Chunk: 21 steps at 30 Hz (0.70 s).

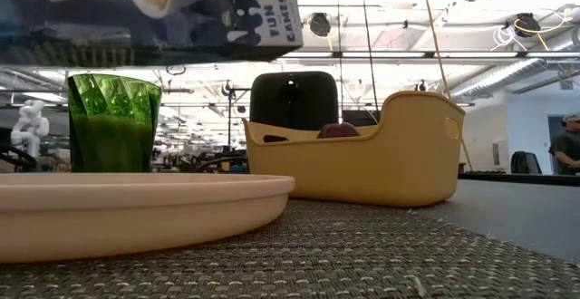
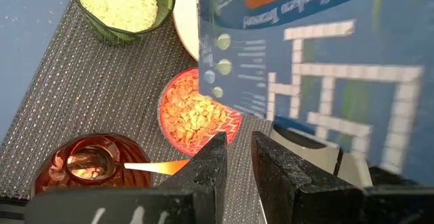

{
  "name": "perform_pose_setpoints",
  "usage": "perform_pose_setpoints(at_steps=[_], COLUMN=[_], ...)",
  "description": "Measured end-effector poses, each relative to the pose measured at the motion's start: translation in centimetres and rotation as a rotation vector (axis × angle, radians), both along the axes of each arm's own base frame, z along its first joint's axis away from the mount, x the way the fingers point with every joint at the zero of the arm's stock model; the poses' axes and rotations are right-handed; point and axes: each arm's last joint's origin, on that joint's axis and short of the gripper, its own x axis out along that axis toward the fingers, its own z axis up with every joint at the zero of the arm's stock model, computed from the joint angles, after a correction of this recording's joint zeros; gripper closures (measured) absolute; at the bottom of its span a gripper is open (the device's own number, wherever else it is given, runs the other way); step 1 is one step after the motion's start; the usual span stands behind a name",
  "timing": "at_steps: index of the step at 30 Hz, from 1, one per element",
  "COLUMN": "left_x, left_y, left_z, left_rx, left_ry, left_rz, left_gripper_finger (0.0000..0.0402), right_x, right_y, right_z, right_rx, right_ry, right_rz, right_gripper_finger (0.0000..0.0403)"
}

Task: Arrange a breakfast setting
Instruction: Pour the cereal from the blue cereal box into the red bowl

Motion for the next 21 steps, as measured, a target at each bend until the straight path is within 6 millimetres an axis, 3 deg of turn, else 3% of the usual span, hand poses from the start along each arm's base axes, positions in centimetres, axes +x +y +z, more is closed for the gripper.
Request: perform_pose_setpoints(at_steps=[7,21], left_x=[0.0,0.0], left_y=[0.0,0.0], left_z=[0.0,0.0], left_rx=[0.0,0.0], left_ry=[0.0,0.0], left_rz=[0.001,0.001], left_gripper_finger=[0.033,0.033], right_x=[-0.9,-1.4], right_y=[-0.2,-0.5], right_z=[1.3,2.0], right_rx=[0.026,0.092], right_ry=[-0.032,-0.048], right_rz=[-0.001,-0.069], right_gripper_finger=[0.0089,0.0089])
